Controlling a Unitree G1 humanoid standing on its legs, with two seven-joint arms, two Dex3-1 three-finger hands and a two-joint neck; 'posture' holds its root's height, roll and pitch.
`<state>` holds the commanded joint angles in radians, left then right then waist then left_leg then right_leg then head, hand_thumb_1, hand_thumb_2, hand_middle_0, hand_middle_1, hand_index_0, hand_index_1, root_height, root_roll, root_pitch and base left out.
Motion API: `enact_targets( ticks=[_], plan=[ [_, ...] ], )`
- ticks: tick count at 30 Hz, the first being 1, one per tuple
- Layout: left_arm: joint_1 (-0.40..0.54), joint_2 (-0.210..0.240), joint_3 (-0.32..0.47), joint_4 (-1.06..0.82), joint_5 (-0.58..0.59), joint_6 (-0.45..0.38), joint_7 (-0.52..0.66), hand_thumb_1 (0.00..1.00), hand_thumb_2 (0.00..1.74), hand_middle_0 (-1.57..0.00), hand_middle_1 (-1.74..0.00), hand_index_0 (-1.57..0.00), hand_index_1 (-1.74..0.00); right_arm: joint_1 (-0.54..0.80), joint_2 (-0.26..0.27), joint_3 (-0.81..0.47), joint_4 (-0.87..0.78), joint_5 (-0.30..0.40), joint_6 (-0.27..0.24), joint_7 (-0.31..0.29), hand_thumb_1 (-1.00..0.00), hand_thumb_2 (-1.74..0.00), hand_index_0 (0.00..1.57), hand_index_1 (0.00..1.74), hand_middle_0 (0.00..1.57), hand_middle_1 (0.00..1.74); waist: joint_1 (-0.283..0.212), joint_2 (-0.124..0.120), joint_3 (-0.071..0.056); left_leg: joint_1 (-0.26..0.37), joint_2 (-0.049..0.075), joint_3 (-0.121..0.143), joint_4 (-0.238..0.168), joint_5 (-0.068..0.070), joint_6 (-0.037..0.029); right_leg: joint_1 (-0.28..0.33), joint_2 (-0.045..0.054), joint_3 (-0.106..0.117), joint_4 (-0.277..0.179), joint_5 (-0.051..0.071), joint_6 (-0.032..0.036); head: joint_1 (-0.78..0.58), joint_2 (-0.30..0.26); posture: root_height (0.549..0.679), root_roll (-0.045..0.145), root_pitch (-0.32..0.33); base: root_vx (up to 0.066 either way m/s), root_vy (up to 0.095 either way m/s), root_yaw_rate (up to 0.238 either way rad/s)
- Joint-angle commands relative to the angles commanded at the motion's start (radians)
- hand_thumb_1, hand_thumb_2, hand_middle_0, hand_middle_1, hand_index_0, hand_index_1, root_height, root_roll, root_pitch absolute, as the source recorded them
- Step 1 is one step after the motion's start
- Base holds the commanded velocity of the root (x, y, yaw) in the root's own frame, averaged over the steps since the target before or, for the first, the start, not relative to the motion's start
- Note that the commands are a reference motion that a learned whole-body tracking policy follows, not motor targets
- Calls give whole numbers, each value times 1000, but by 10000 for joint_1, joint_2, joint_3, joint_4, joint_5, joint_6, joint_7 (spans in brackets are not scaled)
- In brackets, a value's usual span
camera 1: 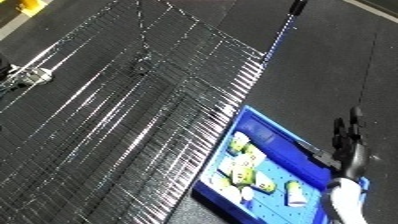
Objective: Pick up the object and place it into the box
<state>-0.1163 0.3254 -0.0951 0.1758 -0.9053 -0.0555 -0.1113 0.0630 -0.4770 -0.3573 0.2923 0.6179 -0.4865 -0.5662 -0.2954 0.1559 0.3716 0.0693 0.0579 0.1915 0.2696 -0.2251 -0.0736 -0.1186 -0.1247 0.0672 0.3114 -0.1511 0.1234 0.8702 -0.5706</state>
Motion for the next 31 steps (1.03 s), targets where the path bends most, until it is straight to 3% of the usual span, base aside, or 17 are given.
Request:
enact_targets(
  ticks=[5,11,16,22,26,31],
  plan=[
    [57,-84,-38,-92,18,61,3,1000,1740,-1570,-1740,-1570,-1740,-44,54,198,-484,-208,-142,597,0,0,0,0,0,0,126,61,-9,-43,-63,-127,41,42,-21,47,-54,-40,96,-66,-46,-611,-352,676,74,-45,16,19,88],
    [269,-156,-38,-194,6,168,-118,1000,1740,-1570,-1740,-1570,-1740,-56,337,1113,-1677,-1039,191,1840,0,0,0,0,0,0,337,-23,-81,-4,-122,-356,-39,119,-26,156,-131,-127,137,-145,-78,-1686,-632,676,77,-52,28,5,98],
    [307,-242,-93,-186,138,220,-122,1000,1740,-1570,-1740,-1570,-1740,-289,517,2025,-2225,-1522,642,2688,0,0,0,0,0,0,637,-305,-160,-2,-74,-567,-79,172,-19,307,-144,-265,68,-147,-93,-2784,-1110,676,74,-59,22,-47,100],
    [209,-163,-128,-122,296,342,-95,1000,1740,-1570,-1740,-1570,-1740,-853,561,2832,-2293,-1564,1136,3072,0,0,0,0,0,0,1141,-650,-212,-11,-25,-858,-120,268,-43,588,-120,-493,-89,-97,-141,-3854,-1261,677,68,-70,18,-84,147],
    [169,-95,-55,-52,348,417,-66,1000,1740,-1570,-1740,-1570,-1740,-1133,620,3175,-2133,-1616,1417,3367,0,0,0,0,0,0,1480,-817,-316,1,-6,-1051,-161,338,-63,832,-80,-680,-169,-101,-198,-4596,-1537,677,63,-78,44,-80,196],
    [277,-25,149,27,513,656,-168,1000,1740,-1570,-1740,-1570,-1740,-1294,807,3590,-1961,-1779,1801,3611,0,0,0,0,0,0,1921,-1123,-509,5,44,-1296,-155,412,-87,1155,9,-976,-178,-190,-298,-5508,-1817,677,55,-91,67,-97,215]
  ],
)
